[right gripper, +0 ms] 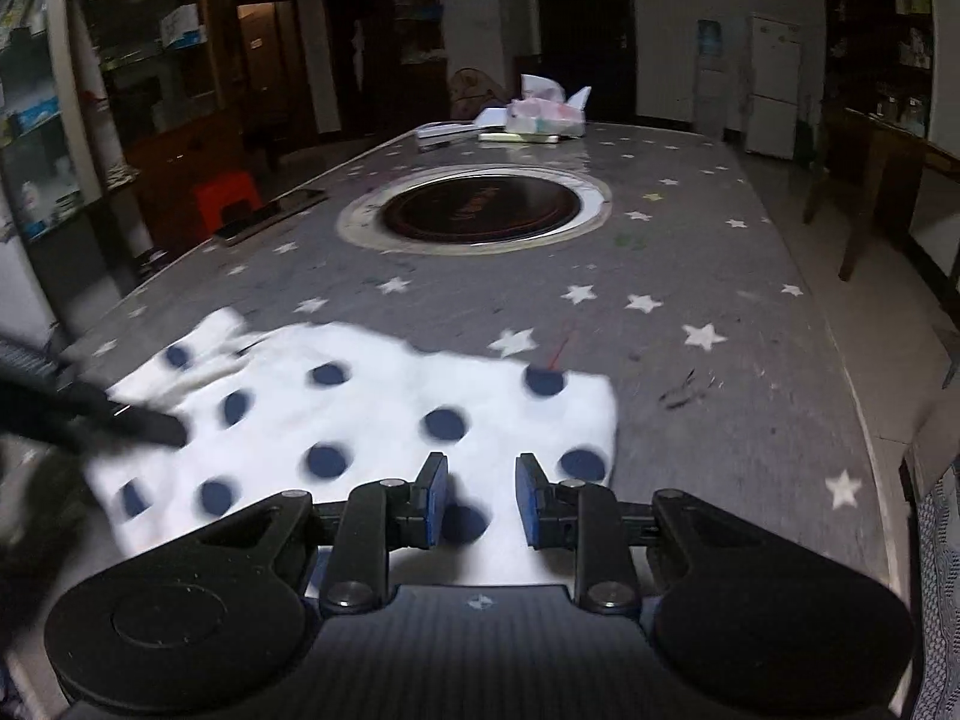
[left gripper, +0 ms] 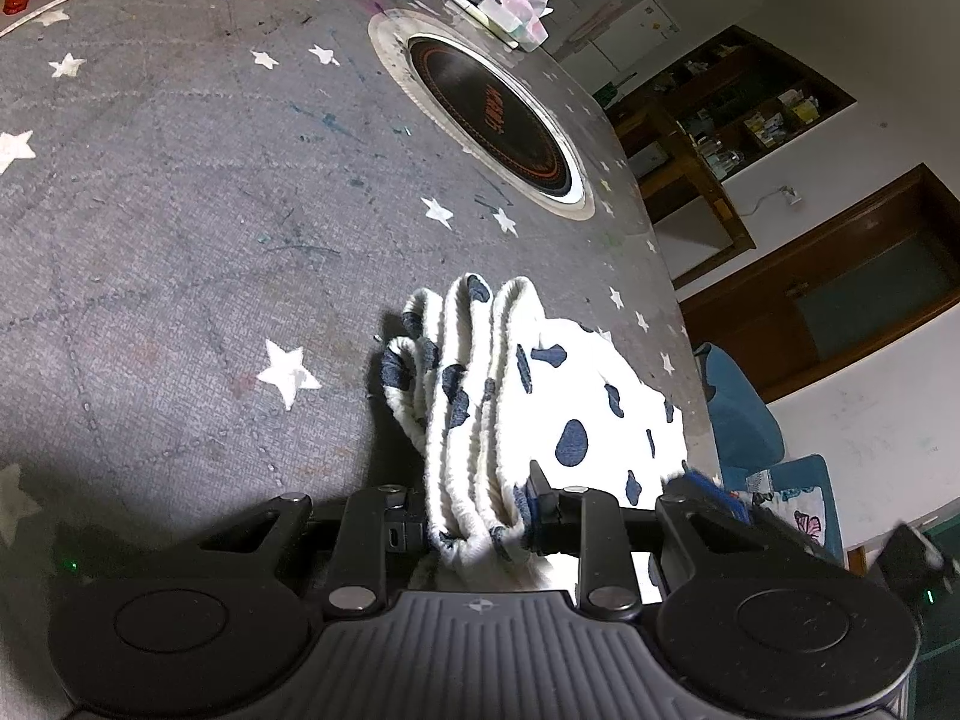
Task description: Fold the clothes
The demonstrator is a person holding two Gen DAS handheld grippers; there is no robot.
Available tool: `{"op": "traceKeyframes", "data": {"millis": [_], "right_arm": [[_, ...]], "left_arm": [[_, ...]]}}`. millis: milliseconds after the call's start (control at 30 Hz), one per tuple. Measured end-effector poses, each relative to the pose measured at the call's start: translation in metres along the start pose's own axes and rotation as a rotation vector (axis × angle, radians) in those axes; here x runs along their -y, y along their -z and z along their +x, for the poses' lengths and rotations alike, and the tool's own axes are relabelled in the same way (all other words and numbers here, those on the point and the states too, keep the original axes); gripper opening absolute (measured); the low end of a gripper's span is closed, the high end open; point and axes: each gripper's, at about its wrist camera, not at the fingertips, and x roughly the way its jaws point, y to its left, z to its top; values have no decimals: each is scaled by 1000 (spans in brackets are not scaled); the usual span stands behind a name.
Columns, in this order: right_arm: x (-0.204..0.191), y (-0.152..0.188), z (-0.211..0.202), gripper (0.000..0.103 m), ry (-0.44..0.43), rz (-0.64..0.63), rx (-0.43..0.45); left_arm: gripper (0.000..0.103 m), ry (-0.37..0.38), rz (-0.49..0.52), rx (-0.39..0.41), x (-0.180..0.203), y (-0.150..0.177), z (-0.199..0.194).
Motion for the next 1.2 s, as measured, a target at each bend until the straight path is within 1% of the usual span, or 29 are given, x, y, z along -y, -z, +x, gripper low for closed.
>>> {"op": "traceKeyframes", "data": {"millis": [67,200,300,333,367,567,733,867,933,1067,1200], "right_arm": [[6,-3,11,24,14,12,-7],[18,-6,22,24,74,22,-8],[25,-6,18,24,102,45,1],[28,-6,15,28,105,55,6],[30,-5,11,34,106,66,9],[39,14,-5,39,89,136,-6],[43,30,-12,39,56,212,0],[41,33,-15,39,29,240,9],[39,35,-16,38,32,235,12],[37,36,-17,32,28,242,13],[34,38,-18,32,23,252,14]], "left_arm": [[29,-1,0,-1,0,0,0],[29,-3,1,-2,0,-1,0],[29,-4,3,-3,-1,-3,1],[29,-4,3,-3,-1,-3,1],[29,-4,3,-3,-1,-3,1],[29,-7,9,-3,0,-3,1],[29,-12,15,-3,0,-2,1],[29,-16,22,-4,1,-3,2],[29,-19,26,-4,2,-3,2],[29,-22,31,-6,3,-3,2],[29,-24,36,-8,3,-4,1]]}}
